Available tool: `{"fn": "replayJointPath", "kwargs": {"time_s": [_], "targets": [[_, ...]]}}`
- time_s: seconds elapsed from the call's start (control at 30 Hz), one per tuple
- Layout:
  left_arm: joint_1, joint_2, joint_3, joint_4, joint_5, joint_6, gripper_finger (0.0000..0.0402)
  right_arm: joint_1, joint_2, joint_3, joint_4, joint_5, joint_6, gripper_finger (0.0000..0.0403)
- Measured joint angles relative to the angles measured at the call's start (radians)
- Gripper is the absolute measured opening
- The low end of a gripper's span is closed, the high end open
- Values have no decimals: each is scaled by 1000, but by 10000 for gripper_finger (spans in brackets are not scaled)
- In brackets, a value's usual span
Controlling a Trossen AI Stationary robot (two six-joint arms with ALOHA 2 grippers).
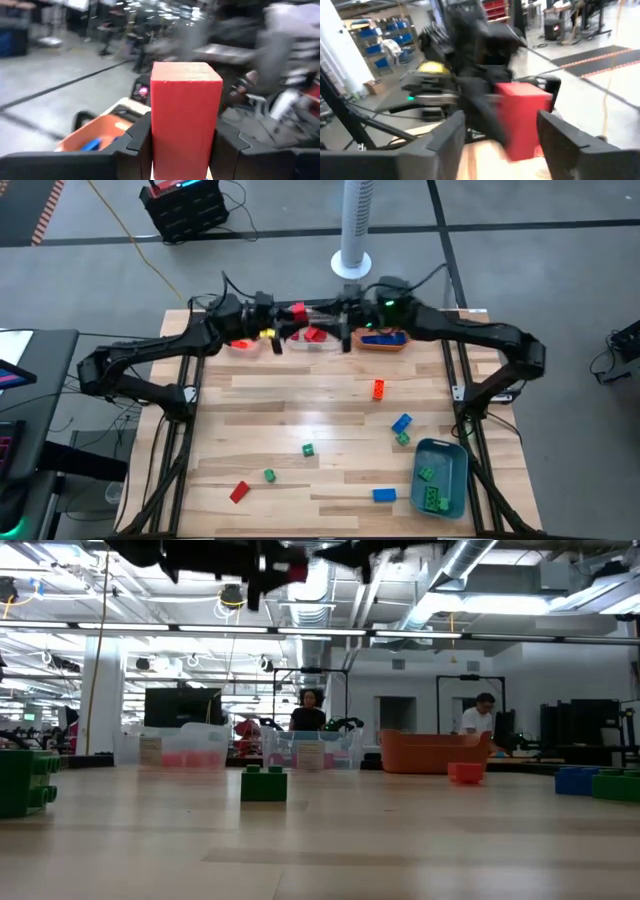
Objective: Sort blocks
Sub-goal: Put the red block into the right transparent bin
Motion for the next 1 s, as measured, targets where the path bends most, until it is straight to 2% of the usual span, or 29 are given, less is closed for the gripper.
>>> {"fn": "replayJointPath", "kwargs": {"time_s": [0.13, 0.23, 0.37, 0.53, 0.73, 0.8, 1.0], "targets": [[69, 54, 0, -107, 62, -22, 124, -32, -130, 5, -188, 137, -14, 278], [116, 126, 36, -188, 110, -12, 124, -26, -205, 3, -355, 251, -40, 281], [169, 272, 118, -337, 113, 41, 124, 39, -274, 5, -565, 393, 11, 281], [205, 461, 268, -534, 73, 102, 124, 118, -270, 1, -851, 428, 165, 281], [216, 638, 490, -794, -87, 211, 124, 219, -239, 2, -1029, 434, 307, 281], [215, 689, 557, -873, -118, 228, 147, 256, -234, 2, -1043, 459, 333, 281], [215, 769, 725, -1054, -112, 268, 271, 328, -216, 2, -1097, 489, 385, 281]]}}
